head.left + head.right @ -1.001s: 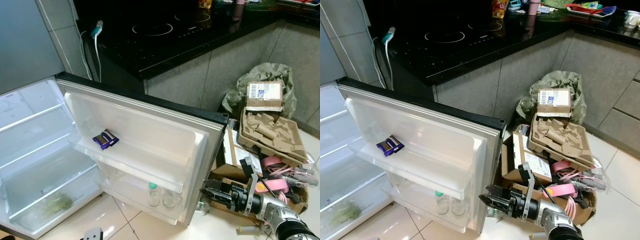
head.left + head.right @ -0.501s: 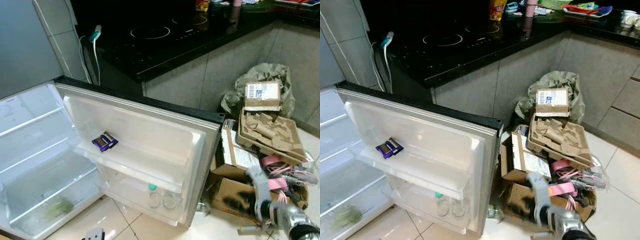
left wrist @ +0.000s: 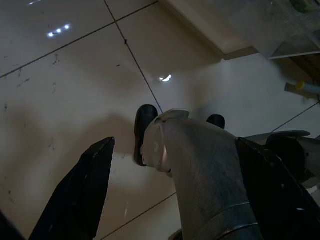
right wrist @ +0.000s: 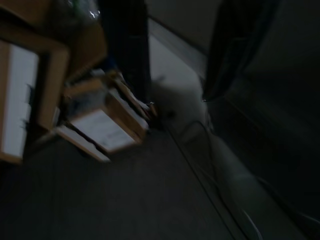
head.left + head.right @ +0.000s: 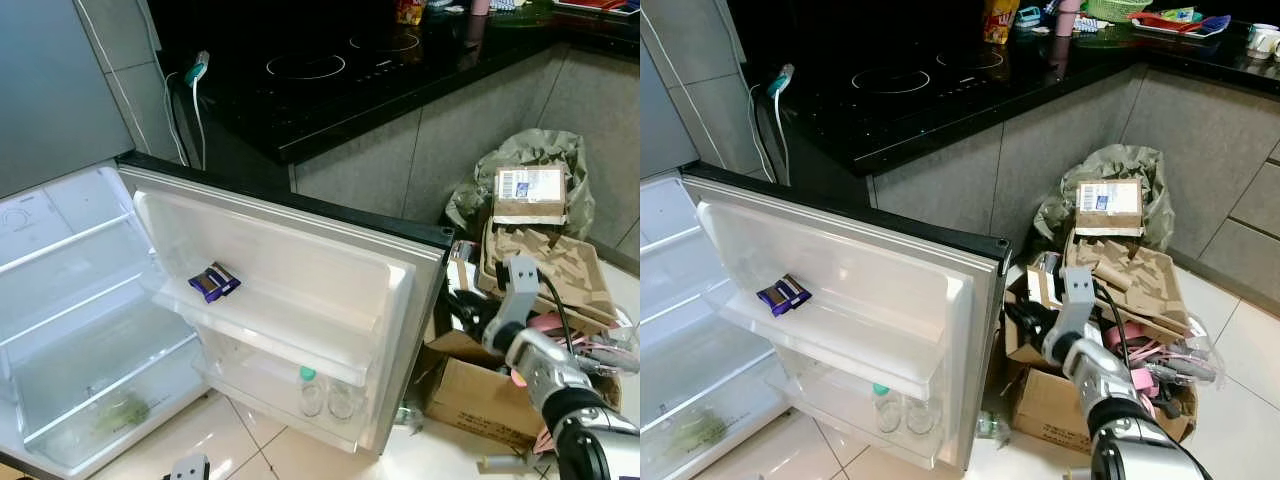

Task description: Restocking fridge

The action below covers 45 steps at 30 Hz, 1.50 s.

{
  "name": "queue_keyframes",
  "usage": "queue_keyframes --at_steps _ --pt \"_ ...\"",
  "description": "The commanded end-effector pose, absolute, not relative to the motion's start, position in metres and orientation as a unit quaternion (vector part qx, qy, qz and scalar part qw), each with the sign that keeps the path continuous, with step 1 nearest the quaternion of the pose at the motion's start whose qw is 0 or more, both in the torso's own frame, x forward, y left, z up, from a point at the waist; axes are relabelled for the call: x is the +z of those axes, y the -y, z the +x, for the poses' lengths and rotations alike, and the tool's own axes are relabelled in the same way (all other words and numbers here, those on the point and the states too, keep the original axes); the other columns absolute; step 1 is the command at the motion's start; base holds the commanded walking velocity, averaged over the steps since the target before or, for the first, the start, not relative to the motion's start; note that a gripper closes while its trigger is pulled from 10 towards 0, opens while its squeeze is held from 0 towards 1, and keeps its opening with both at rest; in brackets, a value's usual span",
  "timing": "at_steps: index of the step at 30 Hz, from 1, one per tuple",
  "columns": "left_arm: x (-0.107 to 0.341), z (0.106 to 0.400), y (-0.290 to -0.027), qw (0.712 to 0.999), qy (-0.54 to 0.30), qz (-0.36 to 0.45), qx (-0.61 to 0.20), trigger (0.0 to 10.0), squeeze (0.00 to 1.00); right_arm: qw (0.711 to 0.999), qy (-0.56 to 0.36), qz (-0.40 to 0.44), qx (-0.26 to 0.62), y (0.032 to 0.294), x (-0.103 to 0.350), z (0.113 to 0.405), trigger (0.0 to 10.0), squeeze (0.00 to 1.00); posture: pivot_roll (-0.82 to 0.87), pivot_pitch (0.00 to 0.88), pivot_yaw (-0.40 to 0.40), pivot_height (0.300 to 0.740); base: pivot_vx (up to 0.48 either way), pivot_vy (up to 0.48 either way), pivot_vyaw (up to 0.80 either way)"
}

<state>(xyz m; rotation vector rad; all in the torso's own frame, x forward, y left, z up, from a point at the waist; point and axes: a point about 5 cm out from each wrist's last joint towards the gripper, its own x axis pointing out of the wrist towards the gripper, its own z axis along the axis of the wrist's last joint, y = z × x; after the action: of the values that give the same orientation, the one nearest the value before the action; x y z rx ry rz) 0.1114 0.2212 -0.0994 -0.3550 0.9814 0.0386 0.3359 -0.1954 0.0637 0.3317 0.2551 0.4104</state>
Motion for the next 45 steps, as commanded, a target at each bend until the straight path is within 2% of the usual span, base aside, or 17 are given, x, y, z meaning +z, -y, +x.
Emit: queue_keyframes --at_steps 1,2,3,7,9,10,11,12,13,14,16,17,21,24,27,32,45 --pt "-0.1 0.109 -0.223 0.864 -0.474 -0.167 0.021 10.0 0.0 0.952 -0.122 0.185 0.212 0.189 0.062 0.336 0.0 0.0 -0.07 0.0 -0.01 0.74 0.0 0.0 0.0" --pt "-0.1 0.109 -0.223 0.865 -0.473 -0.167 0.021 10.0 0.0 0.946 -0.119 0.194 0.231 0.182 0.063 0.336 3.0 0.0 -0.07 0.0 -0.011 0.74 0.0 0.0 0.0" --pt "-0.1 0.109 -0.222 0.865 -0.473 -0.168 0.021 10.0 0.0 0.929 -0.117 0.202 0.288 0.168 0.063 0.333 10.0 0.0 -0.07 0.0 -0.011 0.74 0.0 0.0 0.0" --pt "-0.1 0.109 -0.222 0.865 -0.473 -0.17 0.021 10.0 0.0 0.913 -0.121 0.206 0.331 0.16 0.062 0.33 10.0 0.0 -0.07 0.0 -0.011 0.74 0.0 0.0 0.0" --pt "-0.101 0.108 -0.221 0.864 -0.473 -0.17 0.021 10.0 0.0 0.887 -0.132 0.208 0.392 0.153 0.059 0.322 10.0 0.0 -0.07 0.0 -0.012 0.74 0.0 0.0 0.0" --pt "-0.101 0.108 -0.221 0.864 -0.473 -0.17 0.021 10.0 0.0 0.887 -0.132 0.208 0.392 0.153 0.059 0.322 10.0 0.0 -0.07 0.0 -0.012 0.74 0.0 0.0 0.0" --pt "-0.101 0.107 -0.221 0.863 -0.474 -0.17 0.022 10.0 0.0 0.838 -0.142 0.213 0.481 0.146 0.056 0.31 10.0 0.0 -0.07 0.0 -0.015 0.74 0.0 0.0 0.0" --pt "-0.101 0.107 -0.221 0.863 -0.474 -0.171 0.023 10.0 0.0 0.814 -0.144 0.217 0.519 0.143 0.055 0.304 10.0 0.0 -0.07 0.0 -0.015 0.74 0.0 0.0 0.0" --pt "-0.101 0.107 -0.221 0.863 -0.474 -0.171 0.023 10.0 0.0 0.814 -0.144 0.217 0.519 0.143 0.055 0.304 10.0 0.0 -0.07 0.0 -0.015 0.74 0.0 0.0 0.0" --pt "-0.101 0.106 -0.221 0.863 -0.475 -0.171 0.023 10.0 0.0 0.77 -0.146 0.223 0.579 0.139 0.055 0.293 10.0 0.0 -0.07 0.0 -0.013 0.74 0.0 0.0 0.0" --pt "-0.101 0.106 -0.221 0.863 -0.475 -0.171 0.023 10.0 0.0 0.766 -0.15 0.219 0.585 0.139 0.054 0.291 10.0 0.0 -0.07 0.0 -0.014 0.74 0.0 0.0 0.0" --pt "-0.101 0.106 -0.221 0.863 -0.475 -0.171 0.023 10.0 0.0 0.78 -0.156 0.206 0.571 0.14 0.052 0.292 10.0 0.0 -0.07 0.0 -0.014 0.74 0.0 0.0 0.0" --pt "-0.101 0.107 -0.22 0.864 -0.473 -0.172 0.022 10.0 0.0 0.877 -0.181 0.145 0.42 0.154 0.038 0.304 10.0 0.0 -0.07 0.0 -0.015 0.74 0.0 0.0 0.0" --pt "-0.101 0.108 -0.219 0.864 -0.473 -0.173 0.021 10.0 0.0 0.902 -0.218 0.132 0.35 0.166 0.026 0.302 10.0 0.0 -0.07 0.0 -0.016 0.74 0.0 0.0 0.0" --pt "-0.101 0.107 -0.219 0.864 -0.473 -0.173 0.021 10.0 0.0 0.9 -0.235 0.125 0.345 0.17 0.018 0.293 10.0 0.0 -0.07 0.0 -0.016 0.74 0.0 0.0 0.0" --pt "-0.101 0.106 -0.22 0.863 -0.474 -0.172 0.02 10.0 0.0 0.865 -0.27 0.139 0.399 0.165 -0.002 0.267 10.0 0.0 -0.07 0.0 -0.014 0.74 0.0 0.0 0.09" --pt "-0.101 0.108 -0.22 0.865 -0.473 -0.17 0.014 10.0 0.0 0.85 -0.277 0.141 0.426 0.156 -0.008 0.259 10.0 0.0 -0.08 0.0 -0.01 0.74 0.0 0.0 0.66"
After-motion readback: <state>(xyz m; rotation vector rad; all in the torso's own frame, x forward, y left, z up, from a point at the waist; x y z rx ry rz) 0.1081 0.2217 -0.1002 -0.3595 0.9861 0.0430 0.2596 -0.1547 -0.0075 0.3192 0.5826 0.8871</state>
